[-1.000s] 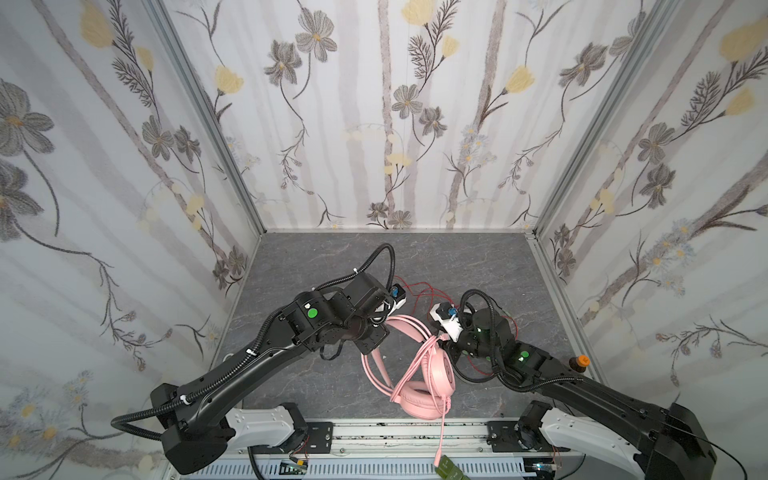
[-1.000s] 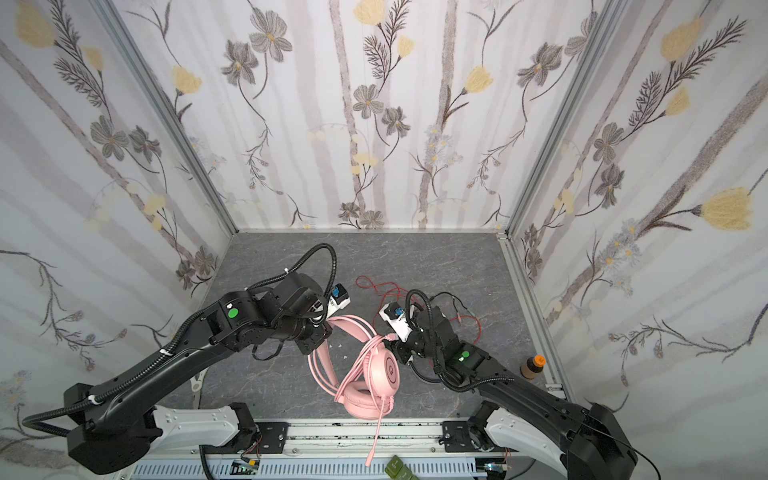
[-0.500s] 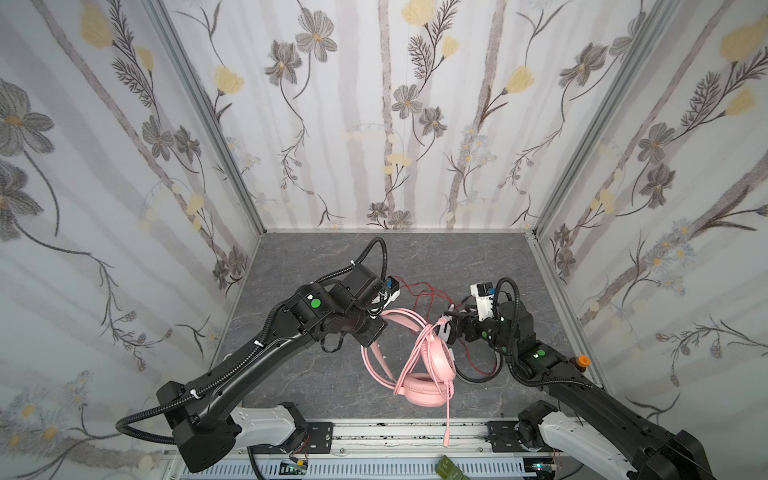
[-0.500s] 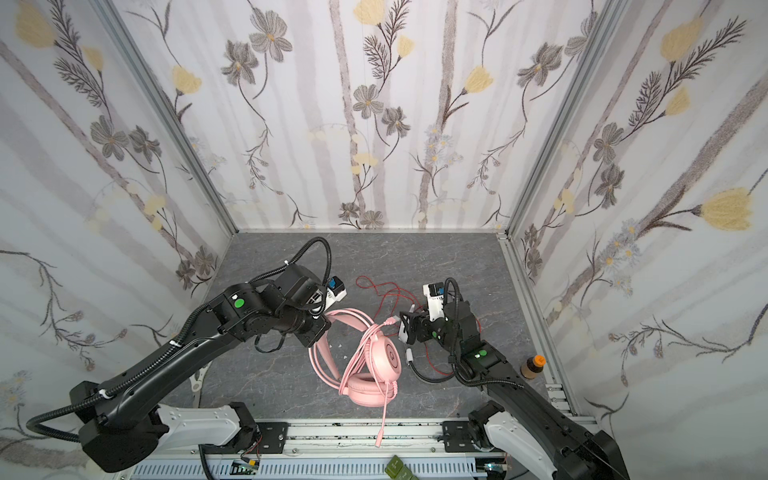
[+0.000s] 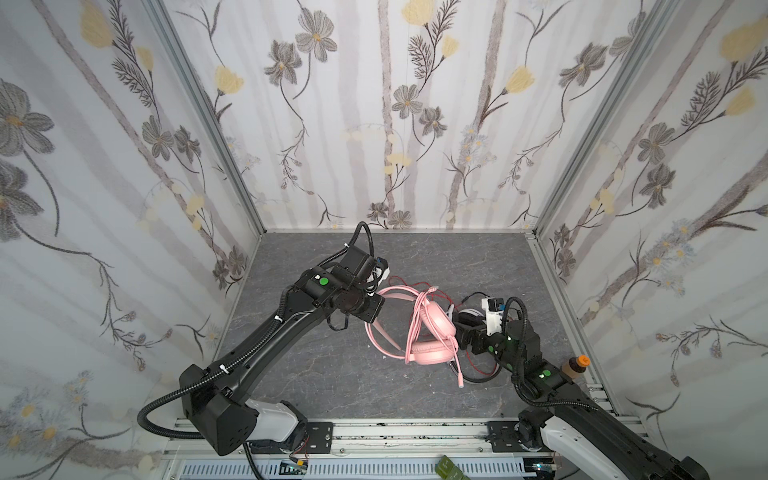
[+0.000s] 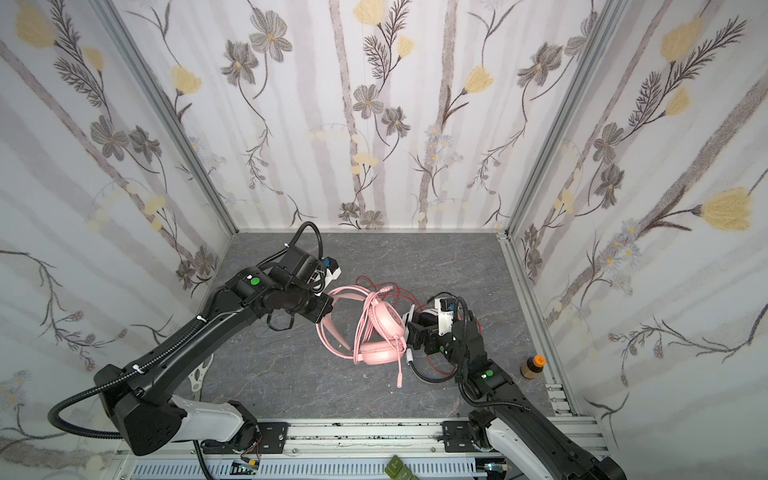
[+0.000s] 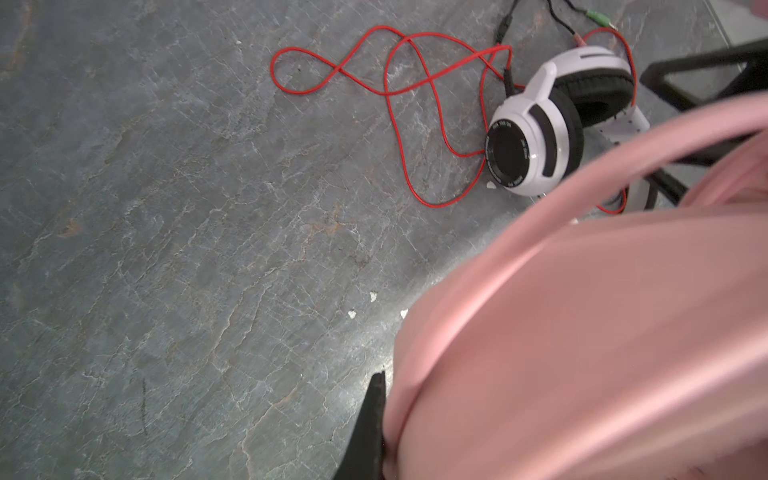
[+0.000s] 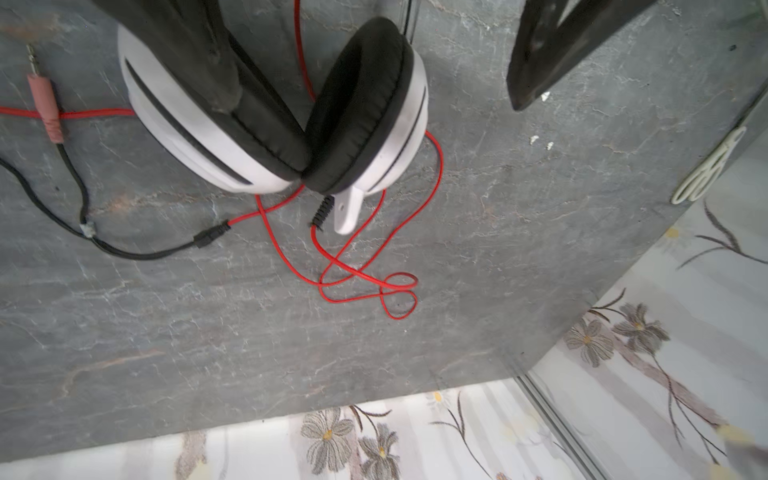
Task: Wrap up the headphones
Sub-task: 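Set the wrapped pink headset on the table with the left gripper while the right withdraws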
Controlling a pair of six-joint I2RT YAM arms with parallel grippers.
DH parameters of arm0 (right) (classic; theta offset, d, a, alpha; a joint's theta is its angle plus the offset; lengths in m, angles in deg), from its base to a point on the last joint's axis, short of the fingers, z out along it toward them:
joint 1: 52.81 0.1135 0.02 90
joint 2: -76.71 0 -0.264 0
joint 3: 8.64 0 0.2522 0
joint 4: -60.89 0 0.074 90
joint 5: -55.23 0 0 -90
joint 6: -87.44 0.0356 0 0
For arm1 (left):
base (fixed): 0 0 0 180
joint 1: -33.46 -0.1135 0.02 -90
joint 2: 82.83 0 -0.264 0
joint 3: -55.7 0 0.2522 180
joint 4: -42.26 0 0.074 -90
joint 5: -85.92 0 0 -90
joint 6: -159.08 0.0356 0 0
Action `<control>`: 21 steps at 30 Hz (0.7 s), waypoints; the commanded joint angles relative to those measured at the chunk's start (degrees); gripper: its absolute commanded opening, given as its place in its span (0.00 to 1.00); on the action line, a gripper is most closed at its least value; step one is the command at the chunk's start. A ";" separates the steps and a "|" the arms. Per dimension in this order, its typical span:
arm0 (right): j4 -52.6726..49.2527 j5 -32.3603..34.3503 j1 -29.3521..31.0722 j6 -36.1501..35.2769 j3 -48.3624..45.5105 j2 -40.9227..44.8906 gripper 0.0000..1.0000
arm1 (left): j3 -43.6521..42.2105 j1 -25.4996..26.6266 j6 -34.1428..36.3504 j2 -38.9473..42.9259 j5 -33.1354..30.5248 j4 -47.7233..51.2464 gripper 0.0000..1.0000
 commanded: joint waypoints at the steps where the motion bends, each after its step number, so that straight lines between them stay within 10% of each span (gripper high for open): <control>1: 4.11 0.67 0.05 1.73 -2.56 1.96 1.00 | 1.04 -3.62 -4.66 -1.36 0.41 -7.16 0.00; 21: 9.66 11.03 4.52 13.75 -16.98 28.39 1.00 | -8.83 -23.50 -29.81 -11.09 3.28 -25.51 0.00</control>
